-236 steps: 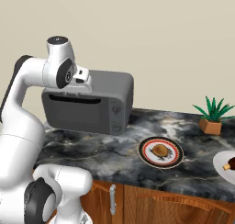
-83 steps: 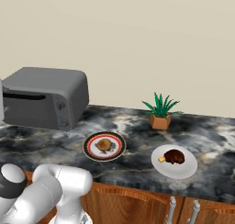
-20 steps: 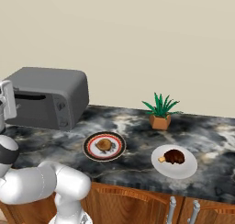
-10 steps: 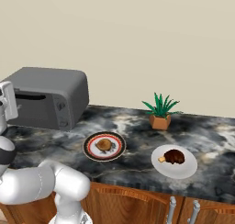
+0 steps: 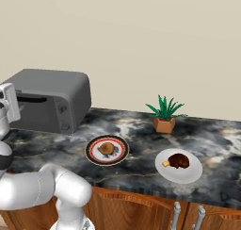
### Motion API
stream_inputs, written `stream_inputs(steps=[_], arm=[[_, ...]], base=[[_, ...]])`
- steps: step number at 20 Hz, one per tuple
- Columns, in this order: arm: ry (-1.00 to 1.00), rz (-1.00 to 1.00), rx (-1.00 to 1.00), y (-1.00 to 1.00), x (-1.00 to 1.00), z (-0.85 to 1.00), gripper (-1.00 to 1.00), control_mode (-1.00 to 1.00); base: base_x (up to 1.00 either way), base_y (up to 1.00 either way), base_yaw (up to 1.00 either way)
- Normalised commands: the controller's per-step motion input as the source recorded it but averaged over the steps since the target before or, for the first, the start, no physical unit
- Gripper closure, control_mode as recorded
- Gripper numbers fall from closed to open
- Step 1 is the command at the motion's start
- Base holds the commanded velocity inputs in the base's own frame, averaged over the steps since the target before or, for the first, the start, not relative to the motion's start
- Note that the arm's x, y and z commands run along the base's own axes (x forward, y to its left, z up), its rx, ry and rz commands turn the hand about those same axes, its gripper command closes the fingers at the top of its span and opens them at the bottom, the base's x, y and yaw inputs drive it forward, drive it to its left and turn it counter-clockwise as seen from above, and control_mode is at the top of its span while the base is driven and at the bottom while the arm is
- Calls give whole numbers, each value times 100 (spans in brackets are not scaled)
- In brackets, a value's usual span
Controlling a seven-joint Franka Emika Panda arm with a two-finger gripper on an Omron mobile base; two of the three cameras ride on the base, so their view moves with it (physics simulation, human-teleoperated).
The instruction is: Open the toaster oven door. Place the bread on the top rack in the toaster oven and place the steak on the bottom rack.
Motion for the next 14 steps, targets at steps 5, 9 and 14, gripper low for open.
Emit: stream_inputs(steps=[5,9,14], arm=[[-2,0,0,0,11,0,-100,-100],[-1,0,0,0,0,2,100,-100],[0,0,0,0,0,3,100,-100]], base=[[0,0,0],[0,0,0],[0,0,0]])
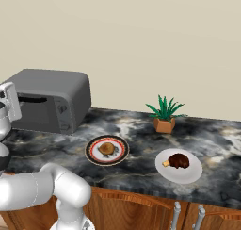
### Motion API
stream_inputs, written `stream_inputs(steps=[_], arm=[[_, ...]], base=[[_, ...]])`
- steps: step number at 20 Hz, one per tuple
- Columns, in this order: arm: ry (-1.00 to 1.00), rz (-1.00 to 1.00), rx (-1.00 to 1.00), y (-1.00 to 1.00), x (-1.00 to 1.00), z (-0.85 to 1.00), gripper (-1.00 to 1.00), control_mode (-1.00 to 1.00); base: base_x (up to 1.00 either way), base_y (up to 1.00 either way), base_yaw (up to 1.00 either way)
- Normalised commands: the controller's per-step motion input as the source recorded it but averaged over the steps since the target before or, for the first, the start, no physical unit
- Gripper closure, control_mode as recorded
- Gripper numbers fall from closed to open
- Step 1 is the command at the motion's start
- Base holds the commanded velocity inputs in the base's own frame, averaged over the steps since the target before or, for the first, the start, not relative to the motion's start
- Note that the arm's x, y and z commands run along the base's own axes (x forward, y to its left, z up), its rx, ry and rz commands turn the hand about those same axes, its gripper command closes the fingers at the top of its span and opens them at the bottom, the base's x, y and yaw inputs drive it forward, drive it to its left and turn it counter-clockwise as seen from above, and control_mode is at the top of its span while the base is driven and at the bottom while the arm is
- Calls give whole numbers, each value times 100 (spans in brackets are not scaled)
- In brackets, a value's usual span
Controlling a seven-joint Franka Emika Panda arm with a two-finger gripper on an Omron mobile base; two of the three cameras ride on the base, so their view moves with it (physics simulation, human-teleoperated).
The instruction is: Open the toaster oven door. Place the bread on the top rack in the toaster oven and place the steak on the bottom rack.
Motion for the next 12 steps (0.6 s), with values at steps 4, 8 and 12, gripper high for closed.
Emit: stream_inputs(steps=[4,8,12], arm=[[-3,0,0,0,2,7,100,-100],[-5,0,3,0,7,11,100,-100],[-4,0,6,0,20,12,100,-100]], base=[[0,0,0],[0,0,0],[0,0,0]])
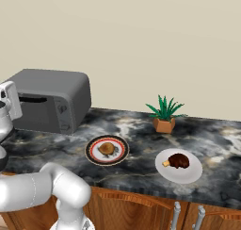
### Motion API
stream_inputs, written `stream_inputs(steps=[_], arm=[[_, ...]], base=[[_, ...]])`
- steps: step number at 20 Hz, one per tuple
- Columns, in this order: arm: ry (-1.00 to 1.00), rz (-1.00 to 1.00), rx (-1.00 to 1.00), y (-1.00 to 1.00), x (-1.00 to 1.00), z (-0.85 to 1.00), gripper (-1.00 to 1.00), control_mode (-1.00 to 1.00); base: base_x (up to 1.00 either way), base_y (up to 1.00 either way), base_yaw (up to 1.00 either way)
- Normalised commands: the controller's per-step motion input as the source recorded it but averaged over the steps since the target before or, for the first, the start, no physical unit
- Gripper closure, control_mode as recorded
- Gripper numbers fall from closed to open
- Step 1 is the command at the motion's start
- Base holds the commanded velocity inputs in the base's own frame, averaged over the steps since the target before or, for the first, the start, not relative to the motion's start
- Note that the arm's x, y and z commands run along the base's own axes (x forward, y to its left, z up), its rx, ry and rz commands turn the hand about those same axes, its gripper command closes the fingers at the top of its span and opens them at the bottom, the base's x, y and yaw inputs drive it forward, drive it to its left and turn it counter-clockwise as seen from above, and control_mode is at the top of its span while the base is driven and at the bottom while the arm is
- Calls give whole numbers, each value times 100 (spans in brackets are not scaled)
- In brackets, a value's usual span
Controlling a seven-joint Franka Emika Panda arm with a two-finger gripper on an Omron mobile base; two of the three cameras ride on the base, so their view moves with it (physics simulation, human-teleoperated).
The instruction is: Open the toaster oven door. Place the bread on the top rack in the toaster oven and place the steak on the bottom rack.
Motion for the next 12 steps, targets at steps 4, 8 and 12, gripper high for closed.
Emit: stream_inputs(steps=[4,8,12], arm=[[0,-1,10,0,15,2,100,-100],[3,-1,14,0,3,-3,100,-100],[10,-2,15,3,9,-3,100,-100]], base=[[0,0,0],[0,0,0],[0,0,0]])
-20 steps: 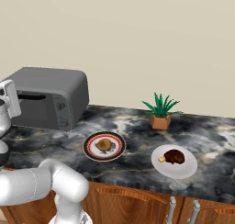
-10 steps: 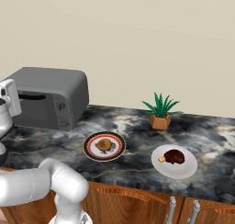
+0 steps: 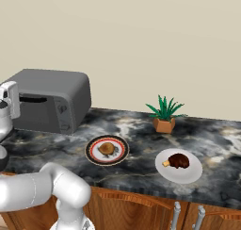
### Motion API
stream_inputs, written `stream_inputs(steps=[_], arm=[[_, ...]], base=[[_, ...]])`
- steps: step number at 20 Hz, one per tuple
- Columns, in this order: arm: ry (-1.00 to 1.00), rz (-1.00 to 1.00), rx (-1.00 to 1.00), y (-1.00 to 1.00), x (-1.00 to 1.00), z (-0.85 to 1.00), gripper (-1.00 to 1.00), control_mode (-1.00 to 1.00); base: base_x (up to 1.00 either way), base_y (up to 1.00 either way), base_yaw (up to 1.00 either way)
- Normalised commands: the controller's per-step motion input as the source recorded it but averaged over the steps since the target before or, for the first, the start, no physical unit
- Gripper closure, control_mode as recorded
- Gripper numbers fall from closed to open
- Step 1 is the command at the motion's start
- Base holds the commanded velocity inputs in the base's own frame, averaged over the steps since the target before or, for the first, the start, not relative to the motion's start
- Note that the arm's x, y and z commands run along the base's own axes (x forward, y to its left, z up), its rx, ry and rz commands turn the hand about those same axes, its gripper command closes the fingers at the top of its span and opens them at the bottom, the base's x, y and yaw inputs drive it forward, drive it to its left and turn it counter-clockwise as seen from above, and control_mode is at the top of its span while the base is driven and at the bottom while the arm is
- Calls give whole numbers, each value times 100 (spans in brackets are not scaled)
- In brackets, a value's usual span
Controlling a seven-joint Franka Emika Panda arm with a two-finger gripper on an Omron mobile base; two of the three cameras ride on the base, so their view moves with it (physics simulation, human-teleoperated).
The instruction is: Open the toaster oven door. Place the bread on the top rack in the toaster oven and place the steak on the bottom rack.
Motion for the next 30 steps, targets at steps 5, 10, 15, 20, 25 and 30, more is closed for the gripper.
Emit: stream_inputs(steps=[5,10,15,20,25,30], arm=[[21,-2,11,12,3,-3,100,-100],[28,0,10,10,2,-31,100,-100],[35,0,9,20,6,-64,100,-100],[31,0,3,19,1,-87,100,-100],[24,0,0,16,0,-94,100,-100],[18,0,0,18,0,-94,100,-100]], base=[[0,0,0],[0,0,0],[0,0,0],[0,0,0],[0,0,0],[0,0,0]])
